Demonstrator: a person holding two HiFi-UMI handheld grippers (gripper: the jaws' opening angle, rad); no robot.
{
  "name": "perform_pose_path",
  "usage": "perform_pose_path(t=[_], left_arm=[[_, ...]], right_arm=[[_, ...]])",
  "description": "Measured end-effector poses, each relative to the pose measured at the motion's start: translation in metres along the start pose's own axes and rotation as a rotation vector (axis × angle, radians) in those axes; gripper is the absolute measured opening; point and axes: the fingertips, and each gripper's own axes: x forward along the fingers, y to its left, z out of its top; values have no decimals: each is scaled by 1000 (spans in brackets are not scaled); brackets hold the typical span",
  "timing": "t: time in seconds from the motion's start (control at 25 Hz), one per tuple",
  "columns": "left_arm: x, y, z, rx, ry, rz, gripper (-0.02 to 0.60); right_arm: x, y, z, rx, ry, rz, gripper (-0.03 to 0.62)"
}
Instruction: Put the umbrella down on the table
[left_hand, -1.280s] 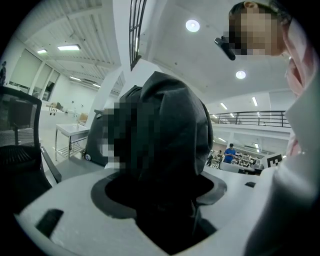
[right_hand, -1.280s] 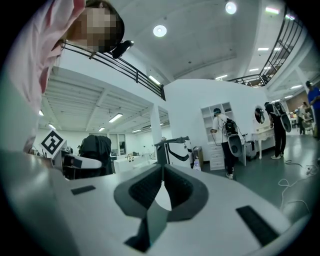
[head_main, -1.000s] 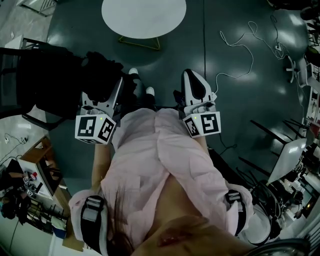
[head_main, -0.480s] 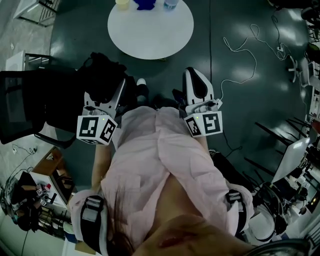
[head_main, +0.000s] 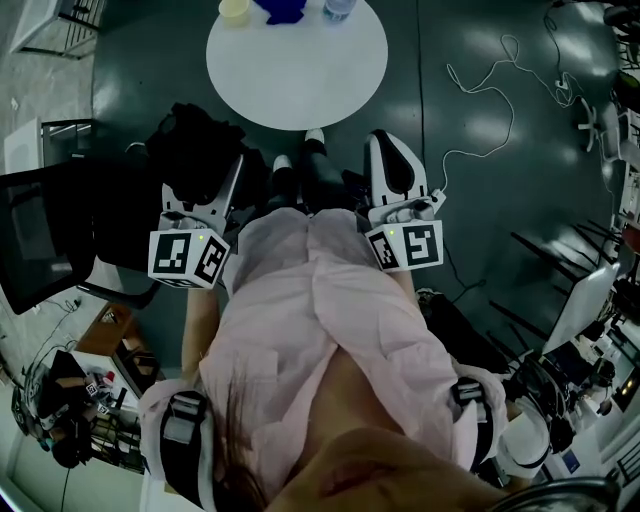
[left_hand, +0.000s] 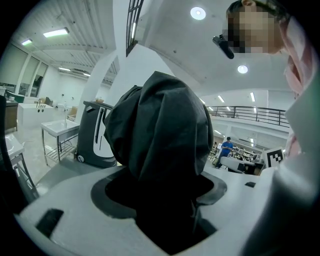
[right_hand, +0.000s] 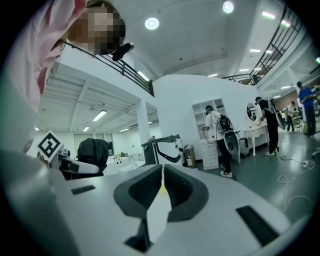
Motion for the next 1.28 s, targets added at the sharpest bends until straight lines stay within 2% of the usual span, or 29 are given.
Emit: perform_pose_path(t=[0.28, 0.68, 1.04, 1.28], left_arm=[[40, 6, 15, -11, 1, 44, 322], [106, 3, 24, -11, 5, 130, 322], [121, 13, 17, -5, 78, 162, 322], [145, 23, 22, 98, 194, 109, 322]], right_arm=[[51, -24, 12, 3, 6, 75, 34], [114, -86, 21, 3, 35, 183, 34], [128, -98, 20, 24, 43, 178, 34], [132, -107, 23, 46, 42, 127, 34]])
